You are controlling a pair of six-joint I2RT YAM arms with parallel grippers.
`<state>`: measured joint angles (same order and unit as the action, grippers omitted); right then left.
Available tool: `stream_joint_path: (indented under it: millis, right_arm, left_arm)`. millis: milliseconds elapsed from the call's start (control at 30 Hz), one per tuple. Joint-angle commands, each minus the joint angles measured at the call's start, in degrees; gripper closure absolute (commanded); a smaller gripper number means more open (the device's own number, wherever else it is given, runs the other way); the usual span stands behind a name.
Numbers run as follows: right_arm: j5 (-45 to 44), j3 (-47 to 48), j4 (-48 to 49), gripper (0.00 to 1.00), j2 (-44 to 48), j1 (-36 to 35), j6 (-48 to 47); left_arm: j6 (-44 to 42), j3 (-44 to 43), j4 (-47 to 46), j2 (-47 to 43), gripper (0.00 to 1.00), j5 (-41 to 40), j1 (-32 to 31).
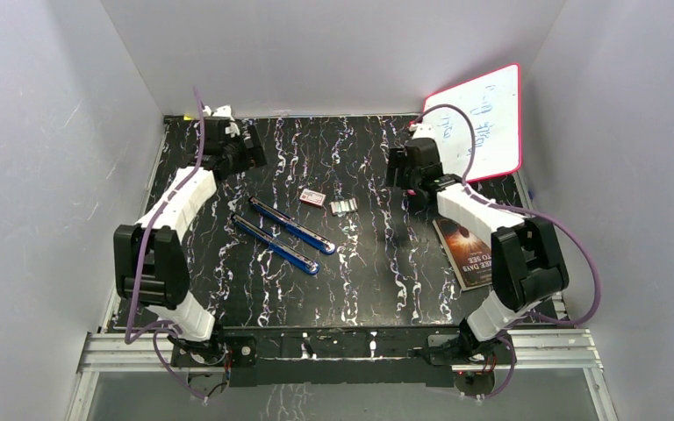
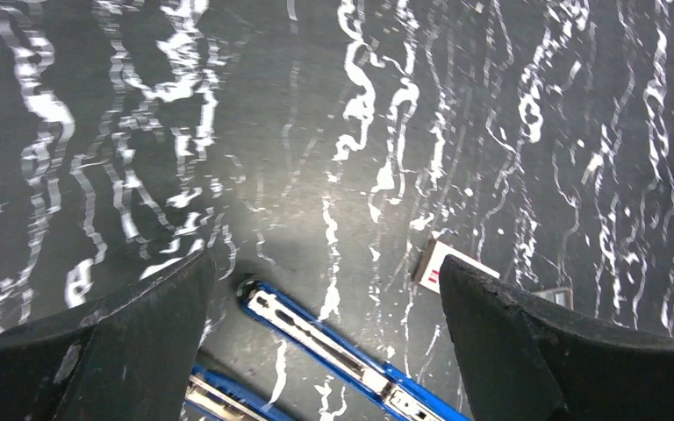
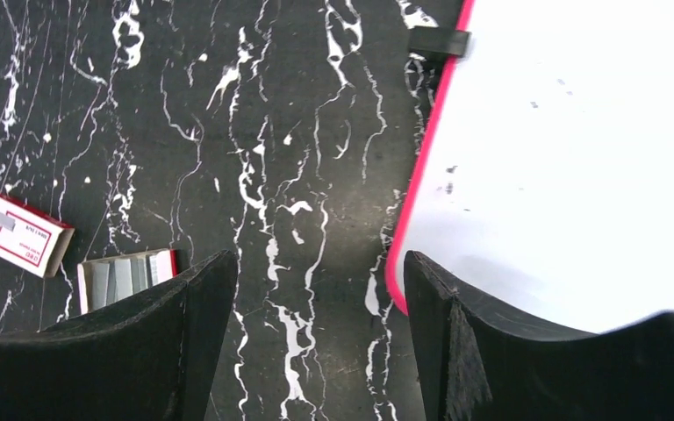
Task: Load the staples into the stapler
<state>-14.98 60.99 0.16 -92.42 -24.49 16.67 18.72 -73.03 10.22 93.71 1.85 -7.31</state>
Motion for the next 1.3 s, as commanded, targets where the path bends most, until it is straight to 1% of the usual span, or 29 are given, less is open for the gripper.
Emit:
stream_joint_path:
  millis: [0, 33, 67, 133, 167, 200, 333, 433, 533, 600, 633, 733, 900, 1033, 1133, 1267]
  right_arm:
    - [0.1, -0.9, -1.2, 0.22, 4.2, 1.4, 2.6]
    - [0.2, -1.5, -0.9, 0.22, 4.8, 1.6, 2.6]
    - [0.3, -2.1, -1.0, 0.19, 5.4, 1.8, 2.3]
    - [0.4, -3.4, -0.7, 0.11, 6.6, 2.2, 2.4]
    - [1.2, -4.2, -0.2, 0.04, 7.3, 2.6, 2.3]
    - [2.2, -5.1, 0.6, 0.02, 8.1, 3.1, 2.3]
    - [6.3, -7.4, 2.8, 0.02, 10.2, 4.7, 2.0]
    - [7.6, -6.1, 1.6, 0.02, 9.4, 5.2, 1.2]
    - [9.6, -3.7, -1.1, 0.02, 7.5, 5.3, 0.2]
    - [12.6, -2.7, -1.7, 0.05, 6.9, 5.3, -0.1]
    - [14.2, -3.0, -0.5, 0.07, 6.9, 5.2, -0.1]
    - [16.2, -1.6, 0.1, 0.17, 5.3, 4.2, 1.0]
    - [12.8, 4.8, -2.2, 0.31, -1.0, -1.4, 0.4]
    - [10.7, 9.4, -3.5, 0.37, -5.7, -6.1, -1.1]
    - [9.2, 12.2, -4.6, 0.41, -9.5, -9.6, -1.9]
    - [7.1, 15.7, -6.9, 0.5, -13.8, -12.7, -2.9]
  left_arm:
    - [1.6, 0.4, 2.7, -7.5, 0.02, -12.2, 0.0]
    - [1.8, 1.3, 2.3, -8.9, 0.02, -12.8, 0.0]
    - [1.7, 2.3, 1.8, -10.6, 0.02, -12.9, 0.1]
    - [0.8, 4.1, 0.7, -12.8, 0.02, -10.8, 0.5]
    - [-0.4, 5.3, -0.4, -14.0, 0.02, -9.1, 0.7]
    - [-1.0, 6.3, -1.6, -14.8, 0.02, -7.8, 0.8]
    - [-1.7, 7.8, -2.2, -16.9, 0.02, -6.5, 1.0]
    - [-1.8, 8.6, -3.0, -17.4, 0.02, -5.3, 1.1]
    - [-2.0, 8.3, -2.2, -16.2, 0.02, -1.8, 1.1]
    - [-1.6, 8.0, -1.7, -15.6, 0.02, -0.9, 1.1]
    - [-1.6, 8.2, -1.9, -15.6, 0.02, -0.4, 1.1]
    - [-0.4, 9.0, -3.5, -15.6, 0.02, 1.4, 1.1]
    - [0.5, 8.9, -5.4, -13.6, 0.02, 2.4, 1.1]
    - [-0.3, 9.0, -5.6, -12.3, 0.02, 3.4, 1.2]
    - [-1.5, 11.0, -7.2, -12.8, 0.02, 5.3, 1.1]
    - [-2.4, 13.8, -7.6, -13.7, 0.02, 5.3, 1.1]
